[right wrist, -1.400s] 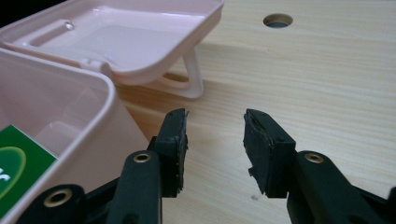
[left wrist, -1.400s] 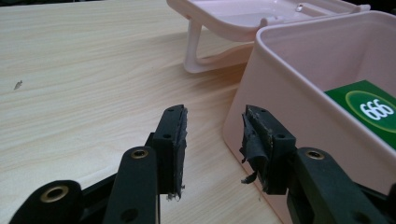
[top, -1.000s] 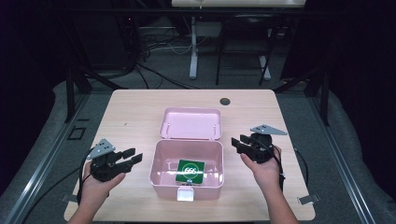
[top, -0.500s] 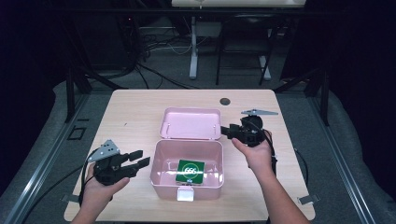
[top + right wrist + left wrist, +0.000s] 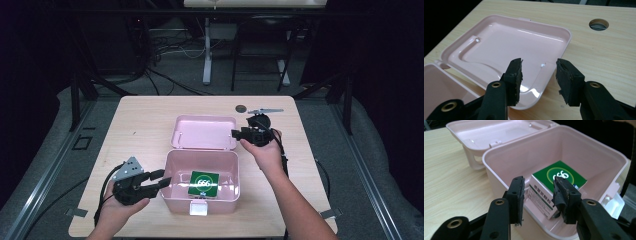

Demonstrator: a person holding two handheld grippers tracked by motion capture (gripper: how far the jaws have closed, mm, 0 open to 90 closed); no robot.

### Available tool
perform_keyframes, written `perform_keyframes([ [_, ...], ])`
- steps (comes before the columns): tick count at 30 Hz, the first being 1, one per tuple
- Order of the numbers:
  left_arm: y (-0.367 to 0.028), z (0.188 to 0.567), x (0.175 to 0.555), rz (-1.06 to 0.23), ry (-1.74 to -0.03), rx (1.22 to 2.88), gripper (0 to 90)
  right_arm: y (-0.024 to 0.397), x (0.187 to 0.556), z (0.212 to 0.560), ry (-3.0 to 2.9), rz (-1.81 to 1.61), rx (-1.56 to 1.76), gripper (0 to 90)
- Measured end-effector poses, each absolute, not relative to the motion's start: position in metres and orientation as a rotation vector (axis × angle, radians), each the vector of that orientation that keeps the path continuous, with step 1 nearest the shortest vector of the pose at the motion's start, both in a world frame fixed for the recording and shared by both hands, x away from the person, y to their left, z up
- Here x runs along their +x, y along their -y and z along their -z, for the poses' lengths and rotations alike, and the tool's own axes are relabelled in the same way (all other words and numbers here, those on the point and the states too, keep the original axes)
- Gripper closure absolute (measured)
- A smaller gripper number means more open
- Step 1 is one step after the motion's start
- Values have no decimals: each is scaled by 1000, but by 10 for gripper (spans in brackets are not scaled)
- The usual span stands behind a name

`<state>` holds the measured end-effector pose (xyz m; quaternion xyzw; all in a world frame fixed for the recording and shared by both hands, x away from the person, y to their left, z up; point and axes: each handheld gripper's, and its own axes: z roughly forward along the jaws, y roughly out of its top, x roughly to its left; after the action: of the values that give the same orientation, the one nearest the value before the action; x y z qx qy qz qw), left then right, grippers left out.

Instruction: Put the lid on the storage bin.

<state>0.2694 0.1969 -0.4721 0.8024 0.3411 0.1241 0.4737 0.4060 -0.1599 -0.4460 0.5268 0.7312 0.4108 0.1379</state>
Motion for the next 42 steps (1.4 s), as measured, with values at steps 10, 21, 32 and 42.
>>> perform_keyframes([
  [10, -197, 476, 267, -366, -840, 1978, 756, 144, 421, 446, -2125, -1051, 1506, 558],
  [21, -191, 478, 259, -409, -834, 1994, 859, 141, 444, 451, -2093, -967, 1559, 556],
  [32, -197, 475, 259, -463, -881, 1983, 790, 142, 456, 462, -2075, -881, 1599, 559],
  [42, -201, 478, 260, -419, -884, 1980, 804, 143, 465, 468, -2067, -876, 1654, 629],
])
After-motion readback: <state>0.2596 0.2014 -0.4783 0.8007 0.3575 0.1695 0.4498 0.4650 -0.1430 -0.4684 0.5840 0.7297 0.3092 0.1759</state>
